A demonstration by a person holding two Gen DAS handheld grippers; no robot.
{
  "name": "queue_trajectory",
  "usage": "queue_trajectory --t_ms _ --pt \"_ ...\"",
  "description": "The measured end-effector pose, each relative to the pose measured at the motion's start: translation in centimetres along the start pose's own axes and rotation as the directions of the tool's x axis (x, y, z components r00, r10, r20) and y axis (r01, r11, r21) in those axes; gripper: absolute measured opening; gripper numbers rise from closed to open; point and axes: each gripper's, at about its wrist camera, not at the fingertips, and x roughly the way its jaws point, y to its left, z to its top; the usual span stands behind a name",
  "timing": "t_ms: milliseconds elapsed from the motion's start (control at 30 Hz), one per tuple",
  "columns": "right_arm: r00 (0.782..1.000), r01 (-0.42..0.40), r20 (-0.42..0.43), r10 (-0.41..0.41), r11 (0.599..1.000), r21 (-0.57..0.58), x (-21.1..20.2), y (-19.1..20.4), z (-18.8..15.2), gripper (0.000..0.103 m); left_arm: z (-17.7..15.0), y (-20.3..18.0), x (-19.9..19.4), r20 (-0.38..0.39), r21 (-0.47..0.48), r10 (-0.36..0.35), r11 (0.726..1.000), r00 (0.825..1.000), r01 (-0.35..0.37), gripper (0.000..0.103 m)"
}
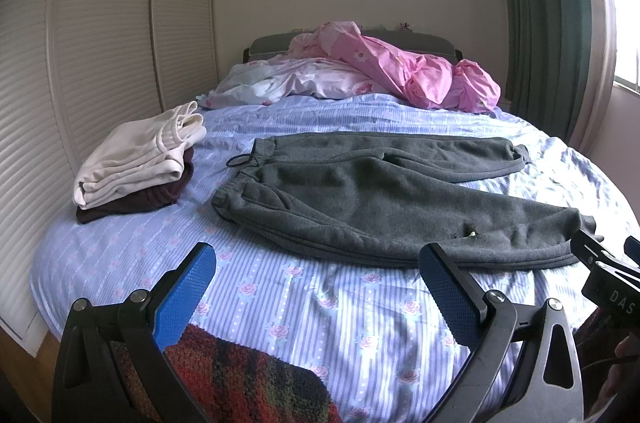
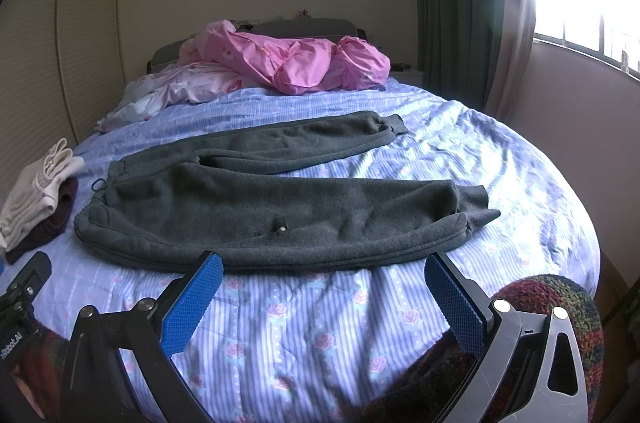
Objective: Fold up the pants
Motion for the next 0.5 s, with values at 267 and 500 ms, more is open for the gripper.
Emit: queue_trajectory --t_ms 267,500 --pt "1.000 -0.001 0.001 0.001 1.000 0.000 -0.05 0.03 0.02 0.102 -0.09 0.05 0.03 0.000 -0.001 0.000 1.000 1.000 0.000 0.103" --pt "1.000 -0.001 0.001 0.001 1.000 0.000 -0.01 0.01 -0.02 0.102 -0.04 0.10 0.00 -0.002 -0.001 -0.001 1.000 1.000 0.001 0.103"
